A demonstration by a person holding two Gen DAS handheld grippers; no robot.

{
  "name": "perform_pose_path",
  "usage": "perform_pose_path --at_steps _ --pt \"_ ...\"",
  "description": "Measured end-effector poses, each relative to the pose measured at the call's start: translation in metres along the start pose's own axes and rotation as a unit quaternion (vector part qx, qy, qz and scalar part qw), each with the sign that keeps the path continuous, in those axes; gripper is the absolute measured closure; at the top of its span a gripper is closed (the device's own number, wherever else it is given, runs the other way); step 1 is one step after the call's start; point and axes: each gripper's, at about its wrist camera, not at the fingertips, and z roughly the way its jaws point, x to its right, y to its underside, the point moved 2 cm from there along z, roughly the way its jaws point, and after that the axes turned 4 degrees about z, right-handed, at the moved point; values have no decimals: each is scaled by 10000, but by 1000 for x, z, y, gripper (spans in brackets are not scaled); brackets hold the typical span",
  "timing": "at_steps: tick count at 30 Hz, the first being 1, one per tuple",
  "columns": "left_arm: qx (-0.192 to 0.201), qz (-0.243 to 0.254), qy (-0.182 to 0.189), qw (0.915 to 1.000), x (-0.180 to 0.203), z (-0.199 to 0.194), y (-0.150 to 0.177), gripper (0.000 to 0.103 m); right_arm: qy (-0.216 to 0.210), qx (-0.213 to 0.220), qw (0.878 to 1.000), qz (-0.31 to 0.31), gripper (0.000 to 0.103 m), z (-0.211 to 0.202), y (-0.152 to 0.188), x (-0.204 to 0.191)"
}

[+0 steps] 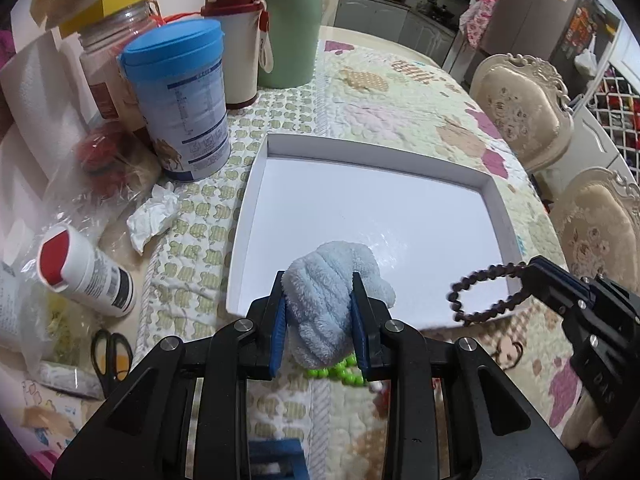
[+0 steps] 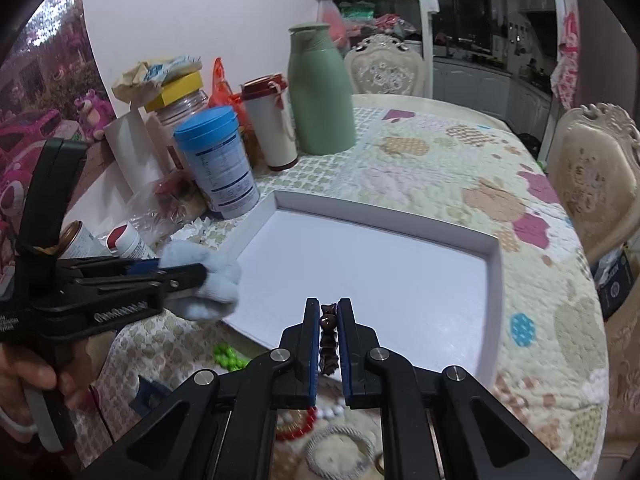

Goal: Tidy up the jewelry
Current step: 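Carry both items into the white tray and open both tools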

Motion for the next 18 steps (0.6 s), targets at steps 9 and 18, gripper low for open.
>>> perform_pose_path --at_steps 9,18 --pt "-178 -159 -129 9996 -8 37 -17 77 -283 -237 9993 68 95 46 -19 -21" --pt "-379 -125 -187 9990 -8 64 -20 77 -298 -677 9964 418 95 89 -8 -2"
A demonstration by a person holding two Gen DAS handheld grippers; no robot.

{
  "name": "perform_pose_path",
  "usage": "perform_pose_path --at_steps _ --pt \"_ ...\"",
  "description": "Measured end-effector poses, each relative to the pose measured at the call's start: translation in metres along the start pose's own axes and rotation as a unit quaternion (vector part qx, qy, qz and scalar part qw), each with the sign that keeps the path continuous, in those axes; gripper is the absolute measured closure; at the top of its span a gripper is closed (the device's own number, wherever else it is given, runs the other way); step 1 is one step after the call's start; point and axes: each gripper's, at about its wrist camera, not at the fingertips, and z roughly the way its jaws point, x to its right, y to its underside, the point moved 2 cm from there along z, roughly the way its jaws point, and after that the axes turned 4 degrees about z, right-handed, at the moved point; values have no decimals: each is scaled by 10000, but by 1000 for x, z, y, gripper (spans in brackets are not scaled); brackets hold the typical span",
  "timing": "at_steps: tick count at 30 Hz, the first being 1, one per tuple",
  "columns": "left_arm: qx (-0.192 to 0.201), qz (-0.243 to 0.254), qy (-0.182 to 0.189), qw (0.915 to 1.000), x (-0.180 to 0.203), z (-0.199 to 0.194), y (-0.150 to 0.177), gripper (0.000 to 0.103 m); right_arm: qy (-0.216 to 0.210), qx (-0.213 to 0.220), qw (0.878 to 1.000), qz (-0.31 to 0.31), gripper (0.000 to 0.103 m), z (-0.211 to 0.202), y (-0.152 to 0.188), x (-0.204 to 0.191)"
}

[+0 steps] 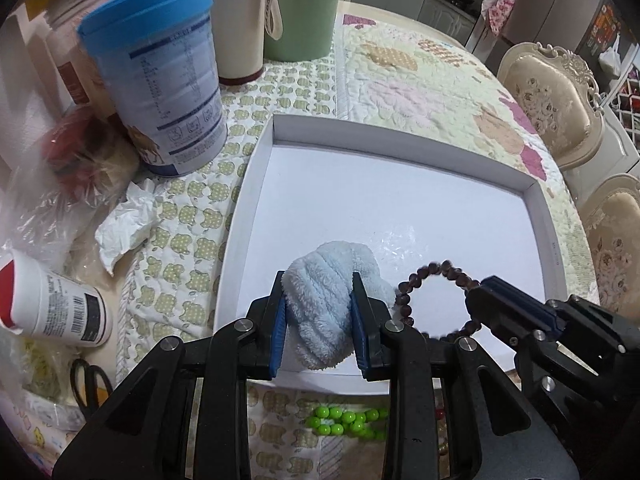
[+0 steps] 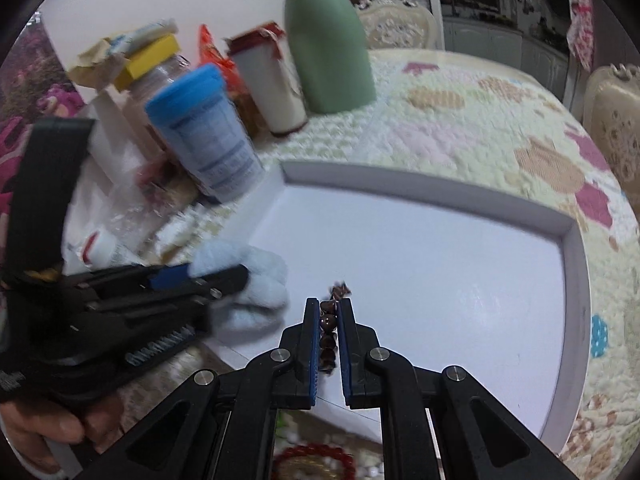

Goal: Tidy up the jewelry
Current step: 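Carry both items into the white tray and open both tools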

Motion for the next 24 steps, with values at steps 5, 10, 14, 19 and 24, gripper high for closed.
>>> perform_pose_path --at_steps 5,10,14,19,24 --pt "-109 -22 1 9999 0 12 0 76 143 -128 9996 227 95 6 9 25" --pt "-143 -106 -12 9998 -4 17 2 75 -51 -268 9984 486 95 12 12 41" --pt "-216 -250 94 9994 -9 21 1 62 -63 -284 9980 560 79 11 17 46" --pt "-294 -423 154 9986 -15 17 6 56 -62 -252 9967 764 65 0 22 53" --pt "-183 -611 240 9977 -19 -3 13 55 48 -146 9967 797 65 -28 29 54"
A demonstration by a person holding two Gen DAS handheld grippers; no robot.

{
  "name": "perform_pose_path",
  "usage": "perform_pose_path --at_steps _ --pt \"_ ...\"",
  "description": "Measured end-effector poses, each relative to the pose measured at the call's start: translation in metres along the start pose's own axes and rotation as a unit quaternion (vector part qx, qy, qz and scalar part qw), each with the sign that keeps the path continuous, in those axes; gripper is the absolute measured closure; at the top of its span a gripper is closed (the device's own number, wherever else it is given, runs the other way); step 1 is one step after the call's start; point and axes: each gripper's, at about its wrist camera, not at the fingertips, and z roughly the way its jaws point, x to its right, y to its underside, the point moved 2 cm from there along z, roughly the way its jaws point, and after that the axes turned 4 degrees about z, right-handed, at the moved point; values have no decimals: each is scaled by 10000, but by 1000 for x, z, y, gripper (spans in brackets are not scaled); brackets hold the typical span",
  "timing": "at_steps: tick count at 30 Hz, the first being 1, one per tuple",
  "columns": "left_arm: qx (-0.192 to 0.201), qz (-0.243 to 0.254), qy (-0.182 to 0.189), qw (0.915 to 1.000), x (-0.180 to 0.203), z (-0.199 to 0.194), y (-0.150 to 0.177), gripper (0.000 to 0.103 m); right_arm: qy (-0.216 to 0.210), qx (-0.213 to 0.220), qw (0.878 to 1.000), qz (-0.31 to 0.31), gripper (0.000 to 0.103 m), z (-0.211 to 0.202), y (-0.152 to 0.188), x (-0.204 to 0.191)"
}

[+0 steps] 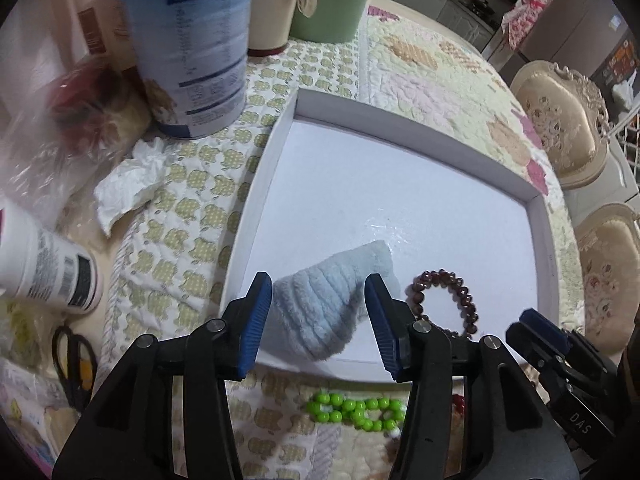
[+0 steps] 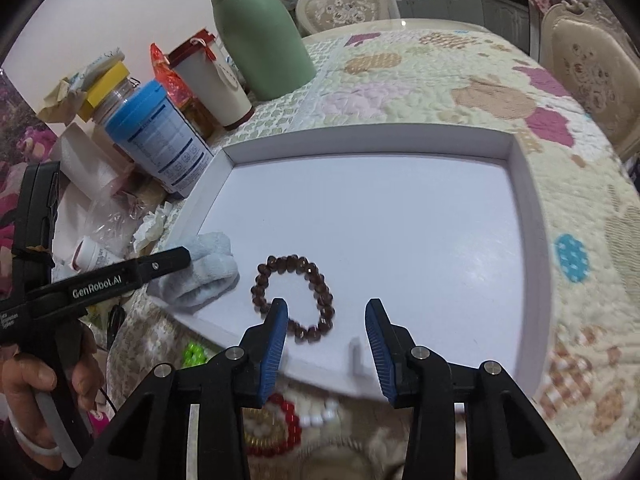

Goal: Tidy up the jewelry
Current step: 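Carry both items into the white tray and open both tools, then grasp the blue claw clip with the left tool while the right tool grasps the cream scrunchie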

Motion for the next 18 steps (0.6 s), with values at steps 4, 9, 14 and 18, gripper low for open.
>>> perform_pose_path --at_steps 4,9,14,18 --pt "135 -29 24 9999 -2 -20 7 53 89 234 9996 -98 65 -27 11 -1" --pt "244 -114 80 9996 -9 -47 23 51 129 459 9987 -199 65 -57 32 -4" --pt "326 20 -28 9995 -12 -70 46 51 231 601 9976 -257 64 -80 56 -4" --pt "315 116 -125 9994 -12 -82 70 51 233 629 9976 -157 64 -94 76 4"
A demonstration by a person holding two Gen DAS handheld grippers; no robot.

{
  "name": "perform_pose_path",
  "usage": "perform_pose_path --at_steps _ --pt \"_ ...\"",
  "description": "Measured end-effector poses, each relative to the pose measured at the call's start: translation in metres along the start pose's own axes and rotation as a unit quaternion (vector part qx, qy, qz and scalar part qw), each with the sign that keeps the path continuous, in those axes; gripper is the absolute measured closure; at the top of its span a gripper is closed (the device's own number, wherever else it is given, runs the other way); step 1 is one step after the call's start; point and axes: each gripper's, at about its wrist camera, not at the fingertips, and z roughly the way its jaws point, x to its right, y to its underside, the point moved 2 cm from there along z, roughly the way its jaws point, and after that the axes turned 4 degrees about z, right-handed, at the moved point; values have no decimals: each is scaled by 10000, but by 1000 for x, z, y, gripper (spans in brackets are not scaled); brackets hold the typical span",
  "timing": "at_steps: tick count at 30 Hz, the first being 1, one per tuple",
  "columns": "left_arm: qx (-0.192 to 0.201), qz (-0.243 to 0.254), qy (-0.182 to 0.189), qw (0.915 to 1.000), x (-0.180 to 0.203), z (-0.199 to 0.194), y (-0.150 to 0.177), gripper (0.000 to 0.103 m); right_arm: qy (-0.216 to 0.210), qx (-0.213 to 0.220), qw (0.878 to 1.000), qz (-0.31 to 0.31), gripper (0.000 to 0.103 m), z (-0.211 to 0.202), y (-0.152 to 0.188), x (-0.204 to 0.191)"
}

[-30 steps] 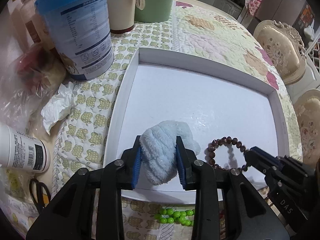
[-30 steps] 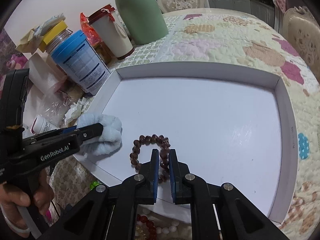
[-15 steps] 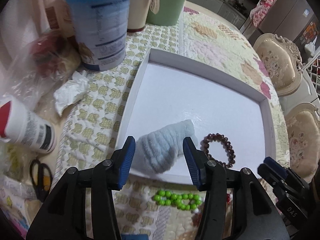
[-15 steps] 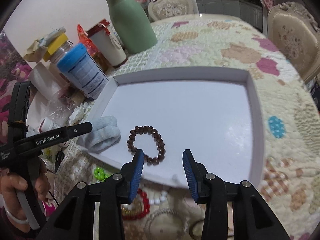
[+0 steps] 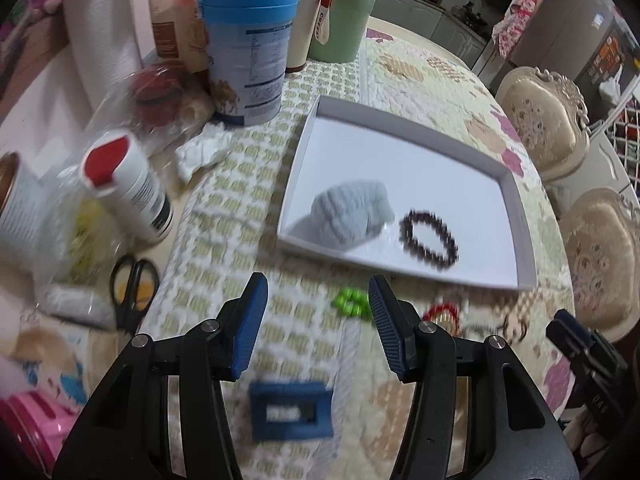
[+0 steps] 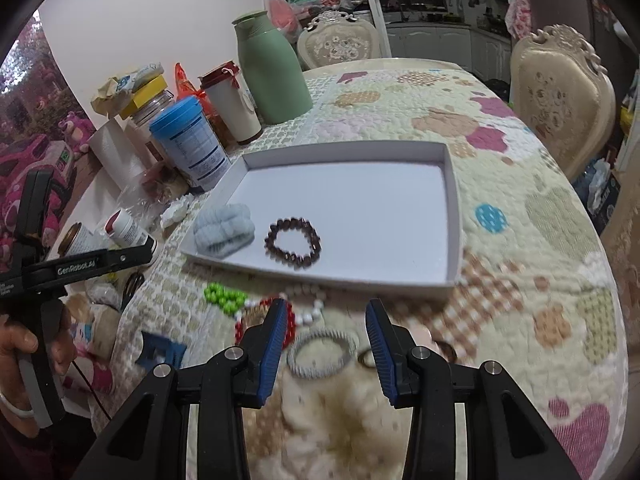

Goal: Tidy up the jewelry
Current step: 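Grasp the blue claw clip with the left tool while the right tool grasps the cream scrunchie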

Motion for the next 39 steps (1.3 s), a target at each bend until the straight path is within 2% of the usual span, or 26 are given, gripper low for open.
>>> perform_pose_path --at_steps 7,11,18,20,22,29,39 --pt "65 365 -297 9989 15 -19 38 51 33 11 10000 9 56 -20 25 4" --pt "92 393 -336 9986 19 -25 53 51 -29 -8 10000 -36 42 -29 37 2" --pt "20 334 -307 9990 18 -28 71 50 -79 -93 9999 -84 38 -36 53 0" --pt "-71 286 -210 9993 14 -25 77 42 -73 -142 9998 -74 33 -35 58 2" --pt "-162 169 -111 9997 7 -22 83 38 -63 -234 9997 -78 32 -32 63 3" --pt "-480 -147 -86 9987 -13 -2 95 36 -7 -400 9992 -61 30 -20 78 8" --pt "-721 -41 -78 9974 -6 33 96 35 198 -580 9981 -38 23 6 87 20"
